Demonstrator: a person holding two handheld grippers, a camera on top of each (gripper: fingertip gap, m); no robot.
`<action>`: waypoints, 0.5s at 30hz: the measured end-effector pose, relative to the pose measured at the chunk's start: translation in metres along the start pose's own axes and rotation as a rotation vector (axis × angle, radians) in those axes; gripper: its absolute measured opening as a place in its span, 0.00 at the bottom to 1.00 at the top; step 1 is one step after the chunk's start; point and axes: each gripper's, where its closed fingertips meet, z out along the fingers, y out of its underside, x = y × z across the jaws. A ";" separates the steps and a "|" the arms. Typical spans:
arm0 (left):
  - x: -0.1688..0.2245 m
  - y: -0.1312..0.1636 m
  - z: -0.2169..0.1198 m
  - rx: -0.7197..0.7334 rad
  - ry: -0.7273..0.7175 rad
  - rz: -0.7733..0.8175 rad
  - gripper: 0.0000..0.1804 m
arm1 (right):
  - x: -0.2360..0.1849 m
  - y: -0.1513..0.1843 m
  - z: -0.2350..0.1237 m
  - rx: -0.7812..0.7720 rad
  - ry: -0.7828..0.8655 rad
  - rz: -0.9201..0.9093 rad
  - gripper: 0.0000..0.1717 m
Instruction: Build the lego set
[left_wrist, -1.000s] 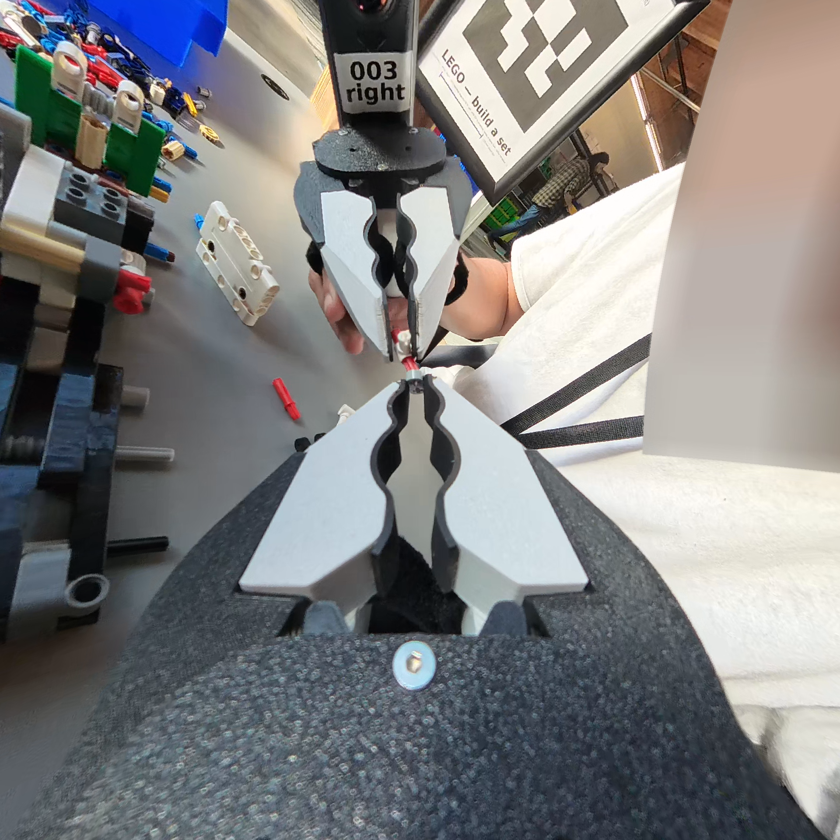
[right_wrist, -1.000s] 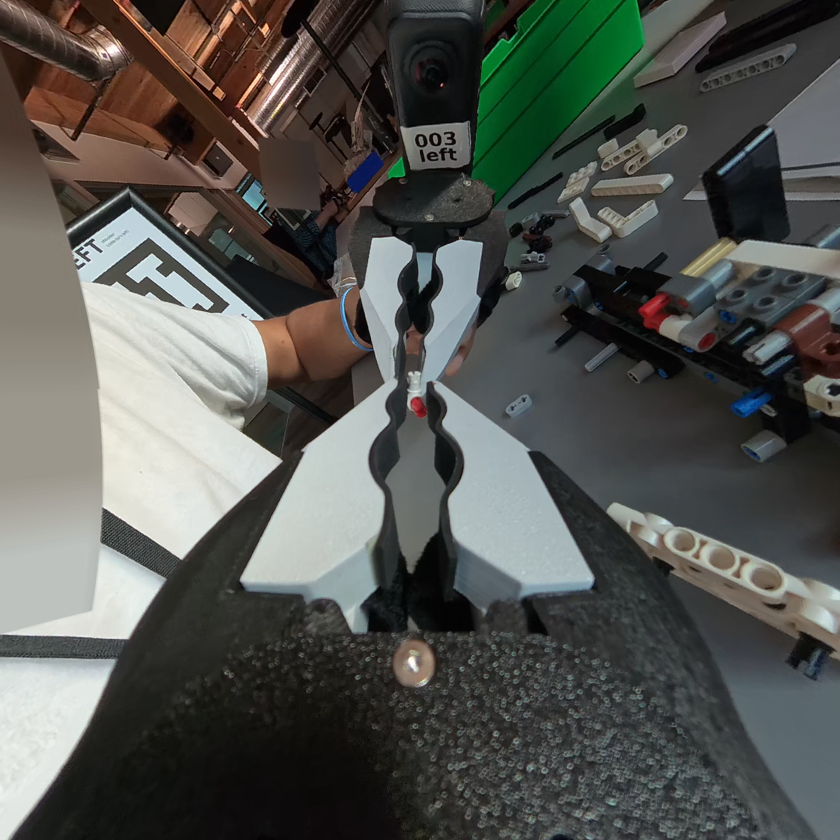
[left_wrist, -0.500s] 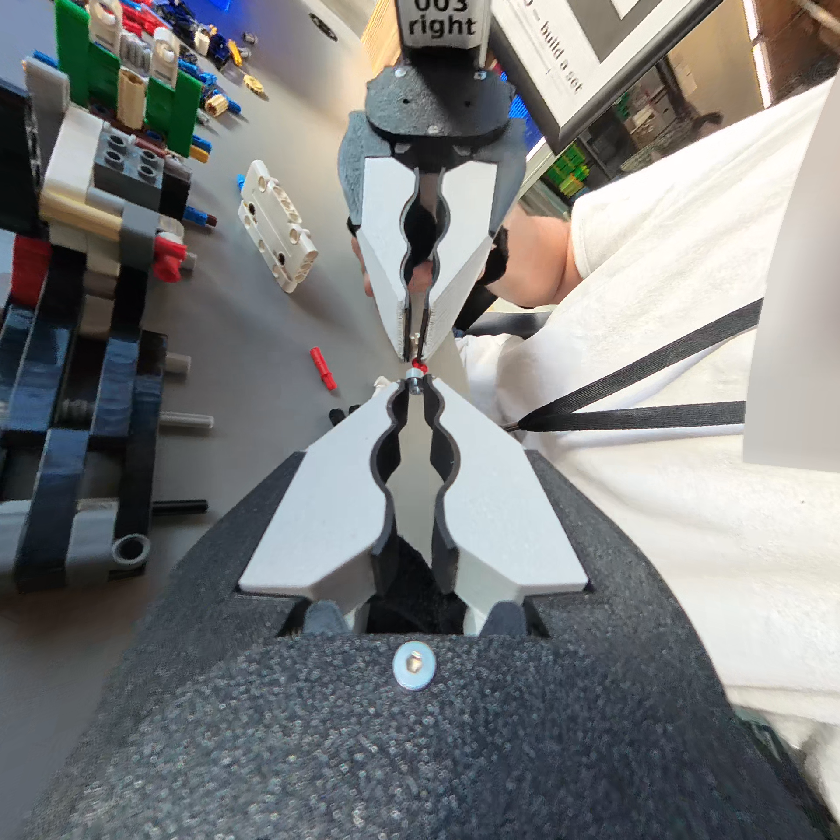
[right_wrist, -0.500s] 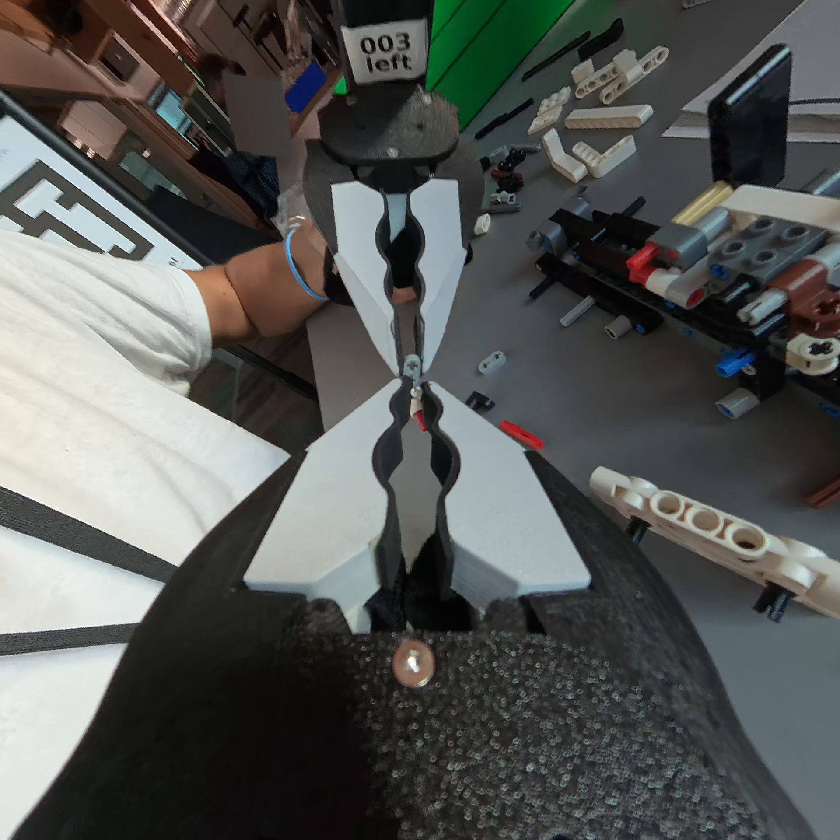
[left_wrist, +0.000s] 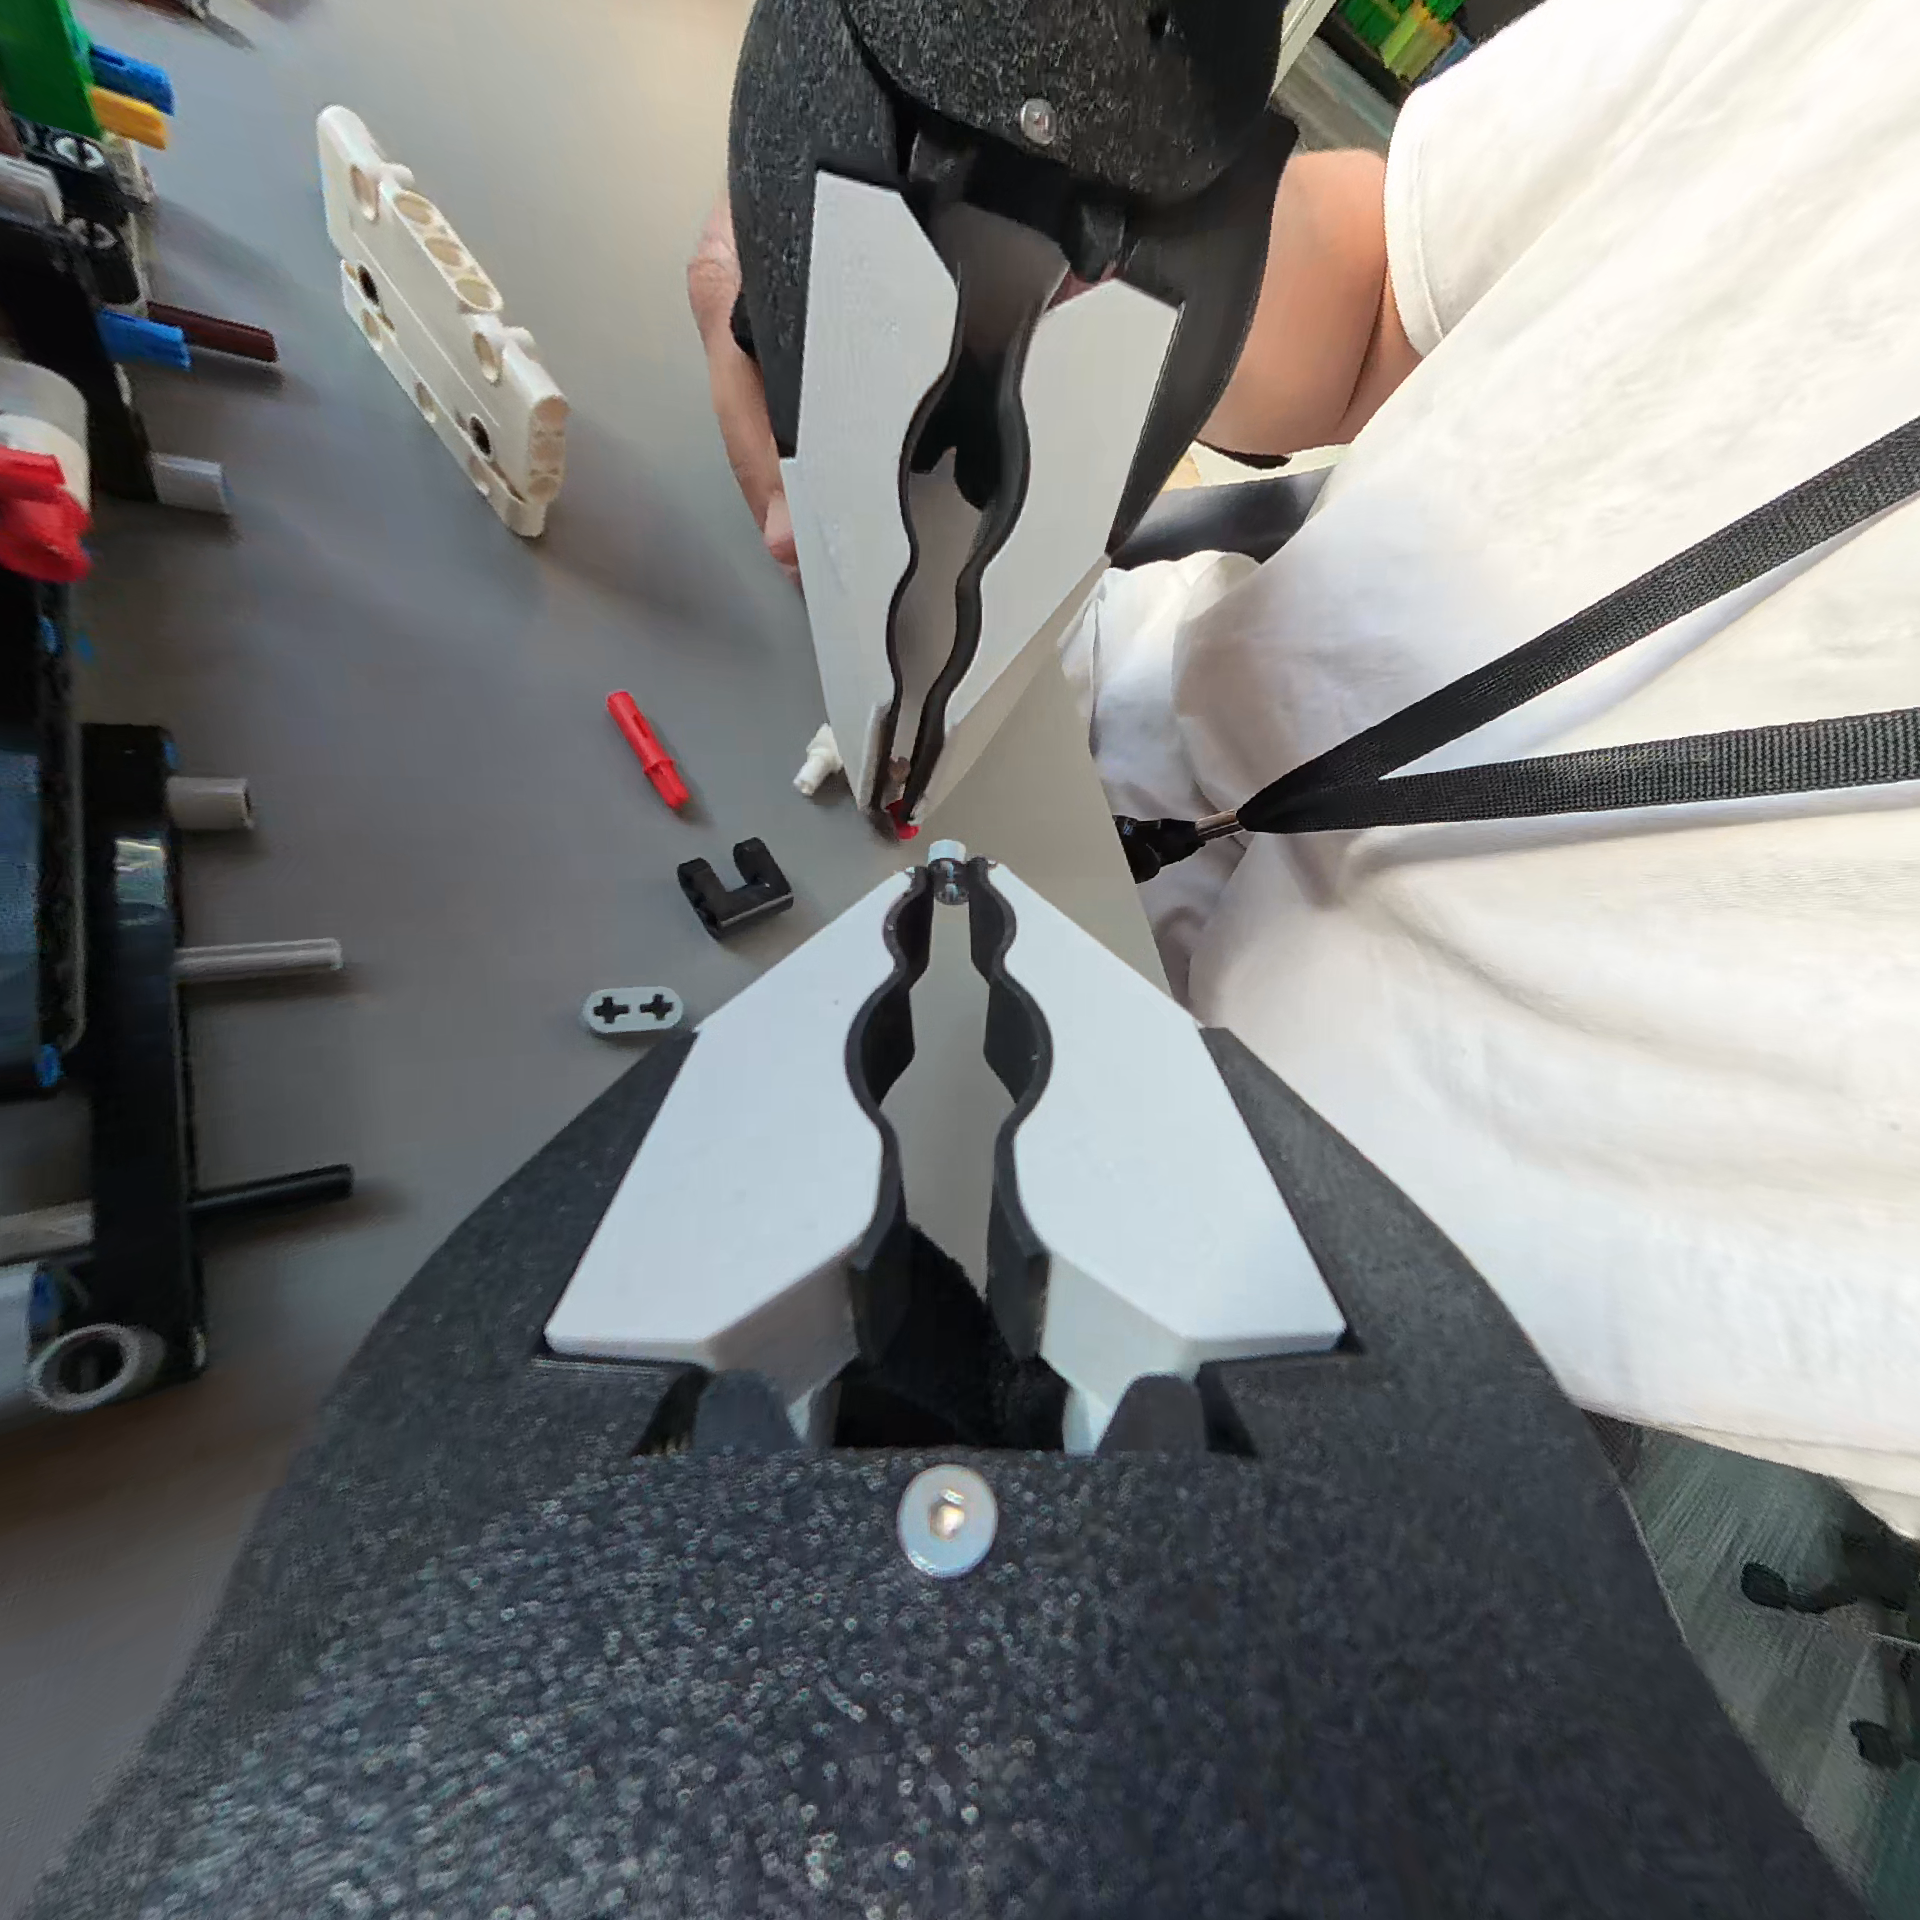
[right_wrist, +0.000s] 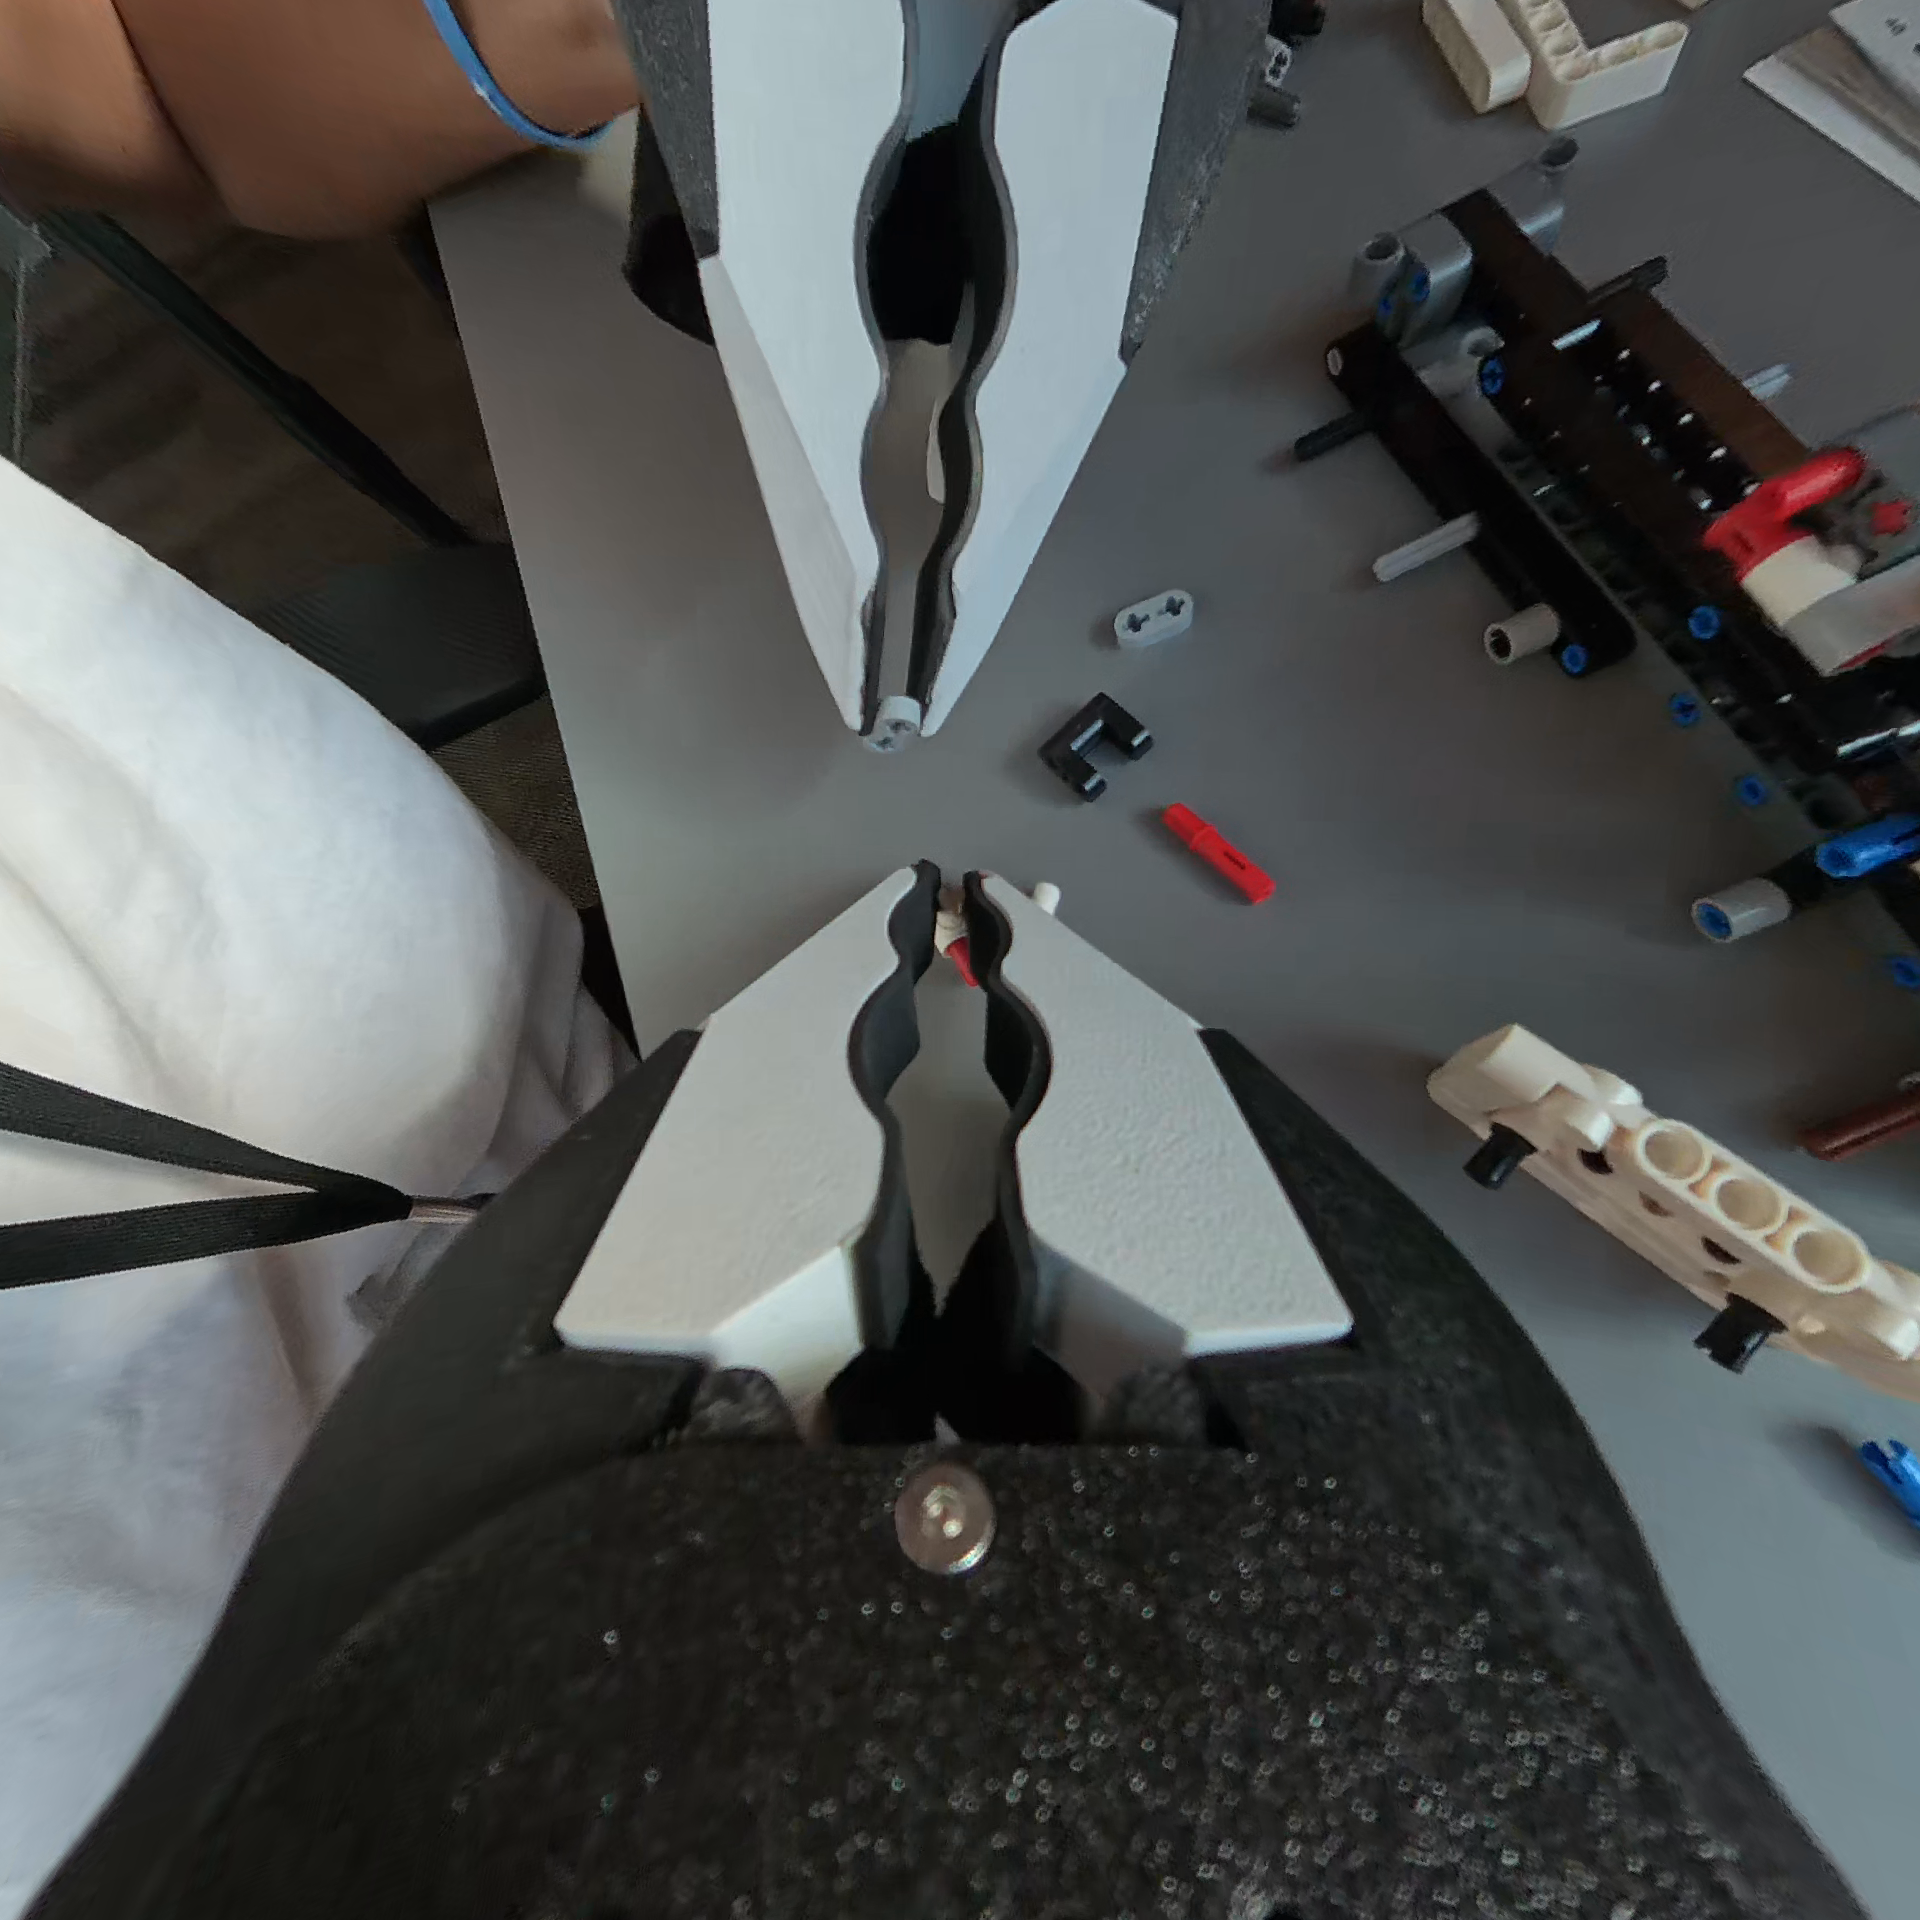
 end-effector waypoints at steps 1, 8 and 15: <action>0.000 0.001 0.001 -0.005 -0.006 0.004 0.02 | 0.000 0.000 0.000 0.001 0.006 -0.014 0.03; 0.000 0.000 0.001 -0.003 -0.008 0.008 0.02 | -0.006 0.000 -0.012 0.046 -0.048 -0.096 0.05; 0.001 0.001 0.002 -0.014 -0.007 0.021 0.02 | -0.010 0.005 -0.009 0.009 -0.070 -0.171 0.07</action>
